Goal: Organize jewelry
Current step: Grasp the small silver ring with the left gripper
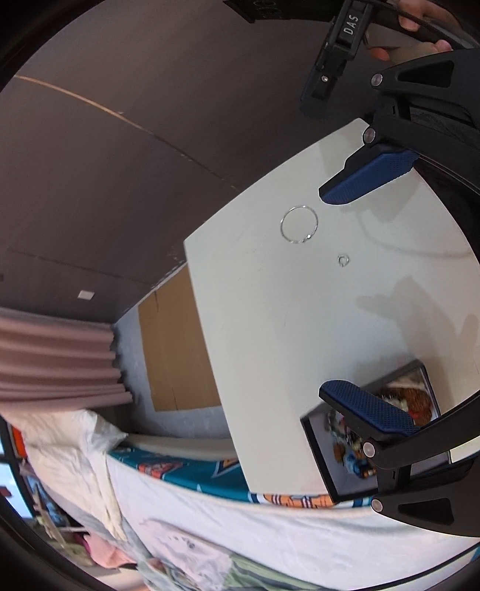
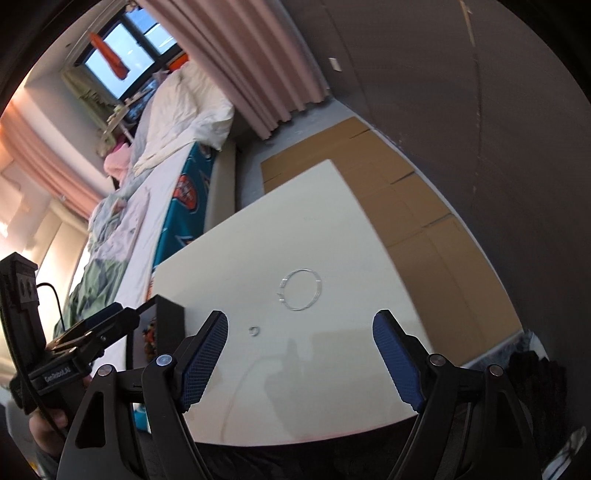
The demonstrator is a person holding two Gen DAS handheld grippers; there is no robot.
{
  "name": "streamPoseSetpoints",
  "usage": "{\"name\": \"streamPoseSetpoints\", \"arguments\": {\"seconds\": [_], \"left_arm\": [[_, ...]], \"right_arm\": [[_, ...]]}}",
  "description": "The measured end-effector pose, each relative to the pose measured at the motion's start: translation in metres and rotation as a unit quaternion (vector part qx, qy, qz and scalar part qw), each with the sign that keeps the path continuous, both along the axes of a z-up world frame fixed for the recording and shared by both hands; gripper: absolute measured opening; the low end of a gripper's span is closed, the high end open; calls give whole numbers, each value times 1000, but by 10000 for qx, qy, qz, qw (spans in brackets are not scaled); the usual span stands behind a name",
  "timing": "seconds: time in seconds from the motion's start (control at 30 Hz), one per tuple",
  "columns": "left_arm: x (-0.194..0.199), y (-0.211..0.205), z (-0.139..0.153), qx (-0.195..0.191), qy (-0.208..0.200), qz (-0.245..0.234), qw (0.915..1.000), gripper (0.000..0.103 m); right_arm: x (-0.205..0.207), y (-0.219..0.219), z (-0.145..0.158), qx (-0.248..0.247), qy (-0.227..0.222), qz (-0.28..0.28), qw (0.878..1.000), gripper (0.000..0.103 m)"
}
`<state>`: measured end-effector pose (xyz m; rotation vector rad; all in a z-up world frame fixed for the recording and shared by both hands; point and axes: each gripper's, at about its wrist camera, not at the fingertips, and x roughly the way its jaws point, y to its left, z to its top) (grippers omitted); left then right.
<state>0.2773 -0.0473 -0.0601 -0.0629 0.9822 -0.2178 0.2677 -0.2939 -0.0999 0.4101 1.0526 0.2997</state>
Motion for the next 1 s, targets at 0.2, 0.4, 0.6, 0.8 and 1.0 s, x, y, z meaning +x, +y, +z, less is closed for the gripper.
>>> {"name": "streamPoseSetpoints", "arguments": {"seconds": [0.2, 0.4, 0.6, 0.8, 1.0], "left_arm": [[14, -29, -19, 183, 461, -255, 9984, 93], [27, -45, -43, 188, 1043, -352, 9937, 62], [36, -53, -64, 328, 1273, -345, 9907, 46], [43, -63, -78, 529, 1401, -395, 9879, 34], [48, -67, -90, 749, 1519, -399, 9847, 28]], "right_arm": [[1, -18, -9, 19, 111, -166, 9998, 81], [1, -34, -21, 86, 216, -274, 9994, 81], [-1, -45, -28, 79, 274, -369, 9989, 81], [-3, -54, -34, 71, 339, -441, 9984, 81], [-4, -58, -35, 25, 371, -465, 9982, 81]]}}
